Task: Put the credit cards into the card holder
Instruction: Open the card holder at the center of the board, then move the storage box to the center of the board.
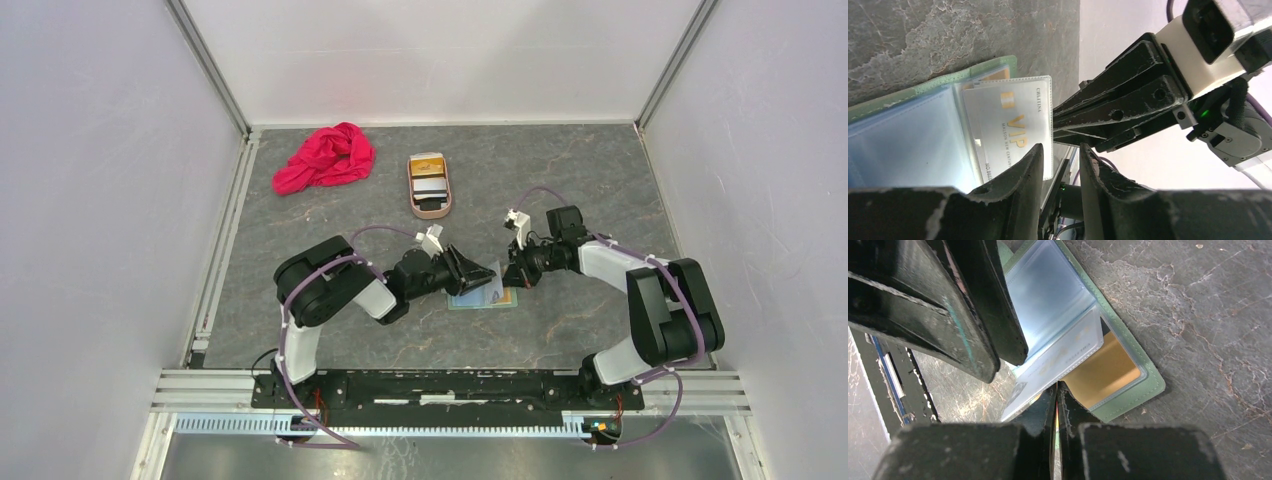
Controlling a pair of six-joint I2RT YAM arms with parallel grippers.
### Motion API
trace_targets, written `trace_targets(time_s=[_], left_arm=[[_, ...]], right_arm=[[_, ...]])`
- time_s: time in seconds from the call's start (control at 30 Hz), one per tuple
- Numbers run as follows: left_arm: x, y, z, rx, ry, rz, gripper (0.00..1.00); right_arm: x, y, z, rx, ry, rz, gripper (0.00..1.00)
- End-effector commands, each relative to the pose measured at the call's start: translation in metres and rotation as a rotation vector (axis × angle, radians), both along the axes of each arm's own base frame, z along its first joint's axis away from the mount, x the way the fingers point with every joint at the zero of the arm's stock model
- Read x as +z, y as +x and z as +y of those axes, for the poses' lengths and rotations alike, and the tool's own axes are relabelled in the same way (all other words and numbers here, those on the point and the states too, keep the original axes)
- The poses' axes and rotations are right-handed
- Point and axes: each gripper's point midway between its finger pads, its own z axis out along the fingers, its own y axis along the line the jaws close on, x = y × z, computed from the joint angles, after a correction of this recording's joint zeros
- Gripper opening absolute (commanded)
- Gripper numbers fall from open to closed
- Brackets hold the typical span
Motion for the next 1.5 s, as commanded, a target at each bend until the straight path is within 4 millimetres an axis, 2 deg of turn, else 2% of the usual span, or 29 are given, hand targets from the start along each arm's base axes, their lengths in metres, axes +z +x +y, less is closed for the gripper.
trace_targets(time_s=[0.0,0.1,0.23,0.43,0.6,0.67,0.77,0.9,0.93,0.97,1.07,1.1,1.17,1.23,1.33,1.47], left_arm=[[-0.008,-0.001,-0.009,-0.034,0.044,-0.039,0.39],[-0.011,0.000,-0.011,-0.036,0.054,-0.044,0.39],[-0.005,0.003,-0.012,-0.031,0.057,-0.079,0.38],[0.016,0.012,-0.006,-0.010,0.121,-0.199,0.39],[0.036,0.016,0.006,0.008,0.211,-0.327,0.39],[0.044,0.018,0.016,0.022,0.266,-0.394,0.39],[0.067,0.023,0.040,0.063,0.392,-0.535,0.39],[0.106,0.031,0.090,0.180,0.573,-0.694,0.42],[0.114,0.031,0.103,0.209,0.606,-0.722,0.45],[0.122,0.031,0.116,0.244,0.631,-0.744,0.55],[0.136,0.032,0.149,0.343,0.633,-0.751,0.90],[0.140,0.033,0.156,0.359,0.606,-0.752,0.98],[0.150,0.036,0.163,0.344,0.541,-0.759,1.00],[0.158,0.046,0.171,0.347,0.542,-0.748,1.00],[0.166,0.067,0.172,0.307,0.593,-0.737,1.00],[0.152,0.102,0.164,0.231,0.636,-0.673,1.00]], right_arm=[[0.010,0.014,-0.002,-0.011,0.012,-0.040,0.07],[0.012,0.016,-0.006,-0.019,0.014,-0.048,0.07],[0.013,0.021,-0.015,-0.038,0.009,-0.065,0.07],[0.022,0.034,-0.033,-0.082,-0.047,-0.174,0.09],[0.029,0.030,-0.027,-0.049,-0.004,-0.191,0.12],[0.031,0.022,-0.020,0.004,0.039,-0.180,0.14],[0.040,0.008,-0.010,0.099,0.123,-0.182,0.15],[0.052,0.002,-0.004,0.151,0.172,-0.242,0.16],[0.054,0.003,-0.003,0.155,0.167,-0.262,0.17],[0.057,0.006,-0.004,0.152,0.156,-0.290,0.17],[0.070,0.015,-0.006,0.154,0.115,-0.391,0.18],[0.074,0.021,-0.007,0.146,0.085,-0.432,0.19],[0.092,0.031,-0.010,0.131,0.038,-0.533,0.20],[0.112,0.040,-0.010,0.107,0.043,-0.616,0.27],[0.144,0.052,-0.002,0.096,0.106,-0.719,0.44],[0.171,0.061,0.016,0.178,0.186,-0.740,0.52]])
